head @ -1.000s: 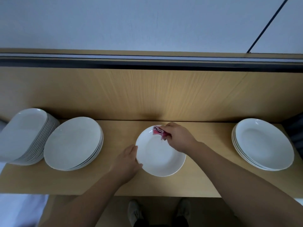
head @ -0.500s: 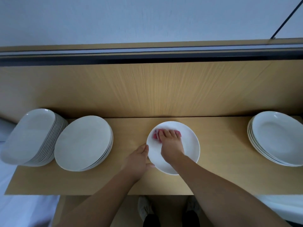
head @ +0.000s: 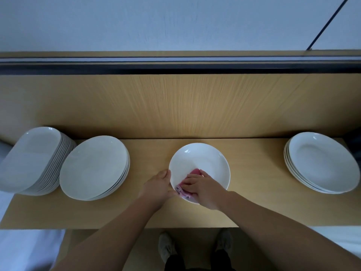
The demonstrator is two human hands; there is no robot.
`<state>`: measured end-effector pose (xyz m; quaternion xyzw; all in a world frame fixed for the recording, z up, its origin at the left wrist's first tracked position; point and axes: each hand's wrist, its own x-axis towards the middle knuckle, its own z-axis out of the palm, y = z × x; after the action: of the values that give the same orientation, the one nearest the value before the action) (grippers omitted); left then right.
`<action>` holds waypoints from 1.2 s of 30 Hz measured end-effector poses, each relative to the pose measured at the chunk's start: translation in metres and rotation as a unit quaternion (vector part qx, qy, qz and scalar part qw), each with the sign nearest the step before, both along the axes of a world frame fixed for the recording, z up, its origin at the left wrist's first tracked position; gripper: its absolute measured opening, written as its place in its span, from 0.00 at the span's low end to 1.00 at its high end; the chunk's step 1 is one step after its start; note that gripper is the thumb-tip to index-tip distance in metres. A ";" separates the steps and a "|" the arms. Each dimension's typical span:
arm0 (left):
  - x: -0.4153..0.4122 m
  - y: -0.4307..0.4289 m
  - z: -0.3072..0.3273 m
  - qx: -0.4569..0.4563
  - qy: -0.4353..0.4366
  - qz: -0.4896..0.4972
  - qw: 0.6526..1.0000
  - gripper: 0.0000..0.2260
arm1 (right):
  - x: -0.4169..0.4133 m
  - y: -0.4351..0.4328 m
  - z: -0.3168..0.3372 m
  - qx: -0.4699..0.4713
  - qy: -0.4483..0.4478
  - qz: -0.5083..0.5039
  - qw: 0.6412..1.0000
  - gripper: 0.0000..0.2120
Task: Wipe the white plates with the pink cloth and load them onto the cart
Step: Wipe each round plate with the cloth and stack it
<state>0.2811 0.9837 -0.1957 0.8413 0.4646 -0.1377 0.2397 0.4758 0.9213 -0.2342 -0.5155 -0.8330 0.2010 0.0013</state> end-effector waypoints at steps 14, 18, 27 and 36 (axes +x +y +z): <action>-0.005 0.002 0.008 0.073 -0.004 -0.059 0.996 0.31 | 0.073 0.013 0.046 -0.065 -0.018 0.049 0.996 0.14; -0.002 -0.002 0.008 0.095 0.003 -0.156 0.983 0.27 | 0.073 0.050 0.043 0.069 -0.021 0.079 0.994 0.19; 0.007 0.001 -0.005 0.048 0.013 -0.201 0.978 0.23 | 0.029 0.081 0.024 0.124 -0.087 0.187 0.971 0.21; 0.005 0.006 -0.010 0.076 0.040 -0.261 0.961 0.24 | 0.054 0.063 0.032 0.044 -0.179 0.038 0.982 0.23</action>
<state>0.2859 0.9899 -0.2060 0.9431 0.2467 -0.1930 0.1118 0.5299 0.9843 -0.2024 -0.5106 -0.8468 0.0683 -0.1329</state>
